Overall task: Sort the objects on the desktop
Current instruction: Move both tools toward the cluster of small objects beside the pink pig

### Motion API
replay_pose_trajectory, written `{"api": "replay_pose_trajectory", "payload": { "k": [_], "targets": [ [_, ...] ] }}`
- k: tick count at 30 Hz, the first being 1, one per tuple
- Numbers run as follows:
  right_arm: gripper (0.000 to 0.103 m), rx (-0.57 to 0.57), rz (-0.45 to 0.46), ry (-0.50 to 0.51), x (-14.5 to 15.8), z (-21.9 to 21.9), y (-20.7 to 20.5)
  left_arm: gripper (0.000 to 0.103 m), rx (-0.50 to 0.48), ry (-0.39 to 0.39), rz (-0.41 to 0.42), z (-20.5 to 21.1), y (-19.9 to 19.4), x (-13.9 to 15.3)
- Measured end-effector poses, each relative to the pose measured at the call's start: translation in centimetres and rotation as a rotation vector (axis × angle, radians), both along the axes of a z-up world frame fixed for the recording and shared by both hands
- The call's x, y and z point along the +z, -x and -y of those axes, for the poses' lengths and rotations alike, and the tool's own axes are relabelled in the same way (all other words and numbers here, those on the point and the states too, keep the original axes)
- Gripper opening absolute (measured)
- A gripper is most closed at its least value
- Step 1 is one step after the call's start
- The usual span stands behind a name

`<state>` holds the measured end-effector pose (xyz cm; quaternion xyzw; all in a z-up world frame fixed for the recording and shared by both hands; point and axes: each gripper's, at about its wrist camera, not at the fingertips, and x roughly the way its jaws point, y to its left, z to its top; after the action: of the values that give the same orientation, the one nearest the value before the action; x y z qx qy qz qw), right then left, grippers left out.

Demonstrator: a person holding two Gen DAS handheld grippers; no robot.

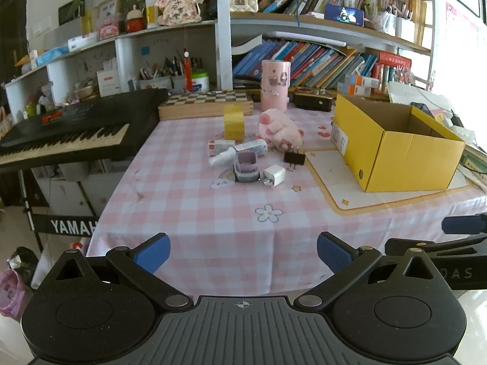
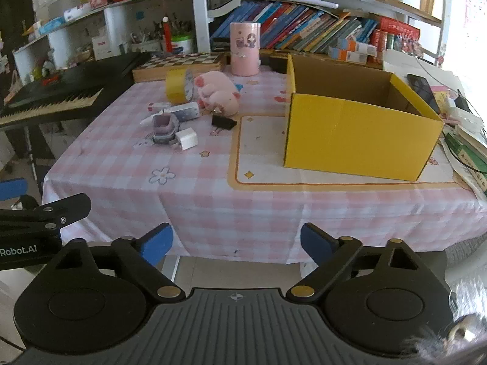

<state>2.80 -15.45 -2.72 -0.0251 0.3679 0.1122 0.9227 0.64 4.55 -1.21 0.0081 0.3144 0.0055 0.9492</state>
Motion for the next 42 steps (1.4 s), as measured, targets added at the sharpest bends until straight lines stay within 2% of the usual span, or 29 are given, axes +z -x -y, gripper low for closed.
{"api": "replay_pose_trajectory", "payload": {
  "k": [4,14,21,42],
  "targets": [
    [0.082,0.025,-0.007,0.008,-0.2,-0.5,-0.3,0.103,0.004,-0.009,-0.004,0.1,0.0,-0.1],
    [0.081,0.078,-0.033,0.000,-0.9,-1.7,-2.3,0.103,0.031,-0.003,-0.041,-0.7,-1.7,-0.7],
    [0.069,0.128,-0.046,0.002,-1.1,-2.7,-5.0,0.102,0.066,-0.001,-0.060,-1.3,-3.7,-1.1],
    [0.066,0.262,-0.089,-0.004,-1.8,-4.6,-14.3,0.098,0.152,0.032,-0.091,-1.9,-11.4,-0.5]
  ]
}}
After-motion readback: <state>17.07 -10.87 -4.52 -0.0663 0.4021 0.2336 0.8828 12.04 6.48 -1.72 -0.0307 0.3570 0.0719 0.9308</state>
